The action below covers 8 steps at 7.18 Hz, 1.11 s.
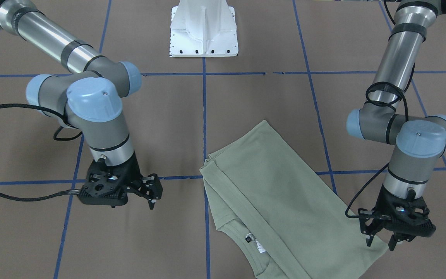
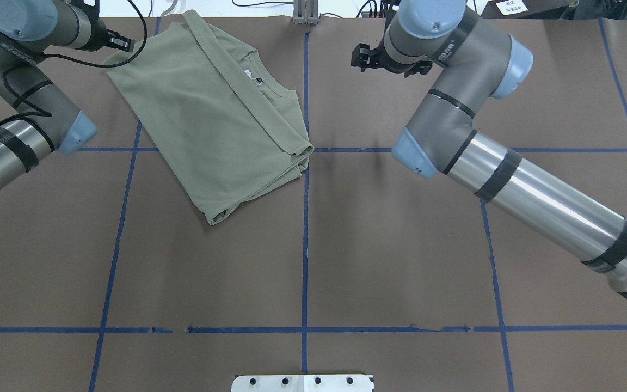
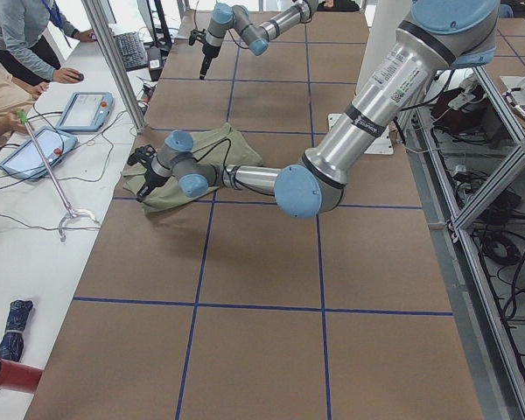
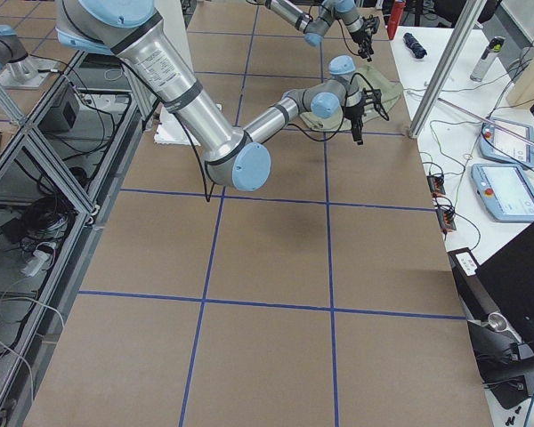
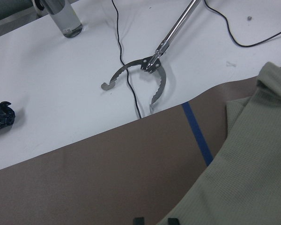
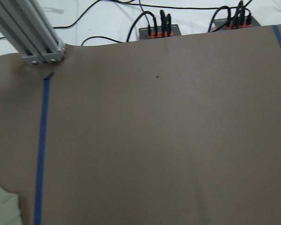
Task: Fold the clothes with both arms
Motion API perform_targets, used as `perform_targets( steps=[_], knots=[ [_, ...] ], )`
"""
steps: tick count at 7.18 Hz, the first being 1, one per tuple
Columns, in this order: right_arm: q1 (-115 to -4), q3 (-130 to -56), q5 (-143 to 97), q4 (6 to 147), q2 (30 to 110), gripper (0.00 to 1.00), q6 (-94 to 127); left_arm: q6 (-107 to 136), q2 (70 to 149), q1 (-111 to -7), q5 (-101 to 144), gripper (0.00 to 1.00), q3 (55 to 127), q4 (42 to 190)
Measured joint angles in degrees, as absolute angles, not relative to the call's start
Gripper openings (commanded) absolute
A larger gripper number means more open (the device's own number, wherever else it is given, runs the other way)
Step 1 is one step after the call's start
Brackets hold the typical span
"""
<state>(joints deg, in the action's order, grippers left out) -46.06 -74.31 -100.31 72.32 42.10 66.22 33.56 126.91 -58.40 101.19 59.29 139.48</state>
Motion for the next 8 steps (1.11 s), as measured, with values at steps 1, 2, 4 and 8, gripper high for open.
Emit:
perform_targets(
  steps=[1, 2, 4, 8],
  knots=[
    [-44.1, -69.8, -98.9, 68.6, 38.5, 1.0, 69.3, 35.3, 125.3, -58.4, 103.1, 1.0, 62.5, 139.5],
    [-42.3, -64.3, -97.2, 63.6, 35.4, 0.97, 71.6, 36.3, 123.9, -58.4, 104.0, 1.0, 64.9, 139.6],
    [-39.3, -55.9, -94.1, 58.9, 30.5, 0.8, 73.1, 36.8, 122.5, -58.4, 106.0, 1.0, 67.1, 139.6],
    [-35.6, -50.0, -90.0, 55.6, 29.3, 0.67, 72.7, 37.0, 121.2, -58.3, 106.8, 1.0, 67.4, 140.9]
  ],
)
